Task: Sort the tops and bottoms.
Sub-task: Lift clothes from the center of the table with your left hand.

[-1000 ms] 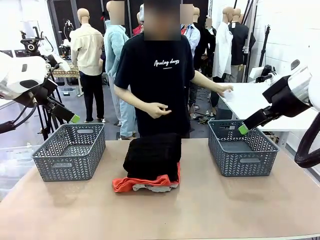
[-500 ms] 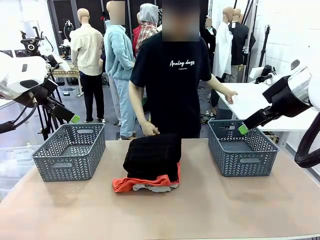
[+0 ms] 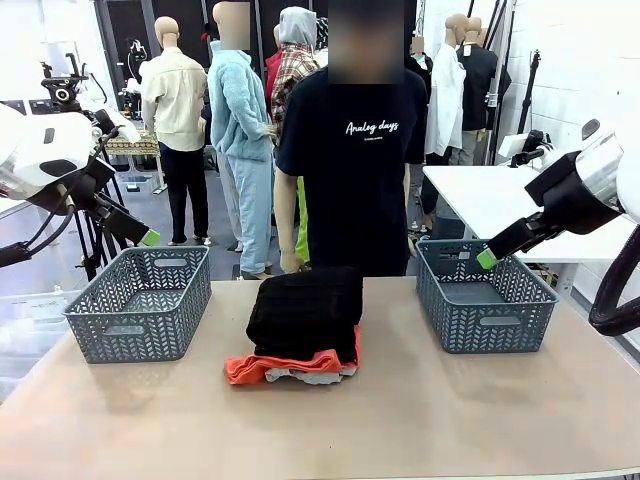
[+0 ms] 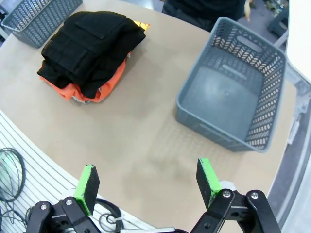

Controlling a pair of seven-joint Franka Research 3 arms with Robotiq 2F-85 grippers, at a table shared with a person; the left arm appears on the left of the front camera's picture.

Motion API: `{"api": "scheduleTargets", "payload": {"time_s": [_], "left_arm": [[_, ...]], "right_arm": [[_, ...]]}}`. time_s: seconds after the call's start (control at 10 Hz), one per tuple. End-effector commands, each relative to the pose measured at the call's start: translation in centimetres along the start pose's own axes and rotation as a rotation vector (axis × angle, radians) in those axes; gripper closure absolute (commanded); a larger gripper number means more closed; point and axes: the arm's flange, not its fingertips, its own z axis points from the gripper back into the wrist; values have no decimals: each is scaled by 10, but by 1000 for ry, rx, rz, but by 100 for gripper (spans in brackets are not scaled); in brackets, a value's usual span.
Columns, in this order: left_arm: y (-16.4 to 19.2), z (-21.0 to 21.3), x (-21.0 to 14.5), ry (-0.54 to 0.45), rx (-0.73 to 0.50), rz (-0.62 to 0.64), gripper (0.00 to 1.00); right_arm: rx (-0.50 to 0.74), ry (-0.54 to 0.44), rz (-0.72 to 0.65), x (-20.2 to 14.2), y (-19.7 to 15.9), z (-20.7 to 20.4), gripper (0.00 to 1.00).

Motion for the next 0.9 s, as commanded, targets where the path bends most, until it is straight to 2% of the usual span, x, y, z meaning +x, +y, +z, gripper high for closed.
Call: {"api": "scheduleTargets", "payload": {"time_s": [0.0,0.8], "left_arm": [[1,2,-1,2,2,-6,0],[1,2,-1,2,2,-6,0]], "right_arm": [[18,-18,-6,2,1,0,0],[18,-18,-6,2,1,0,0]]}}
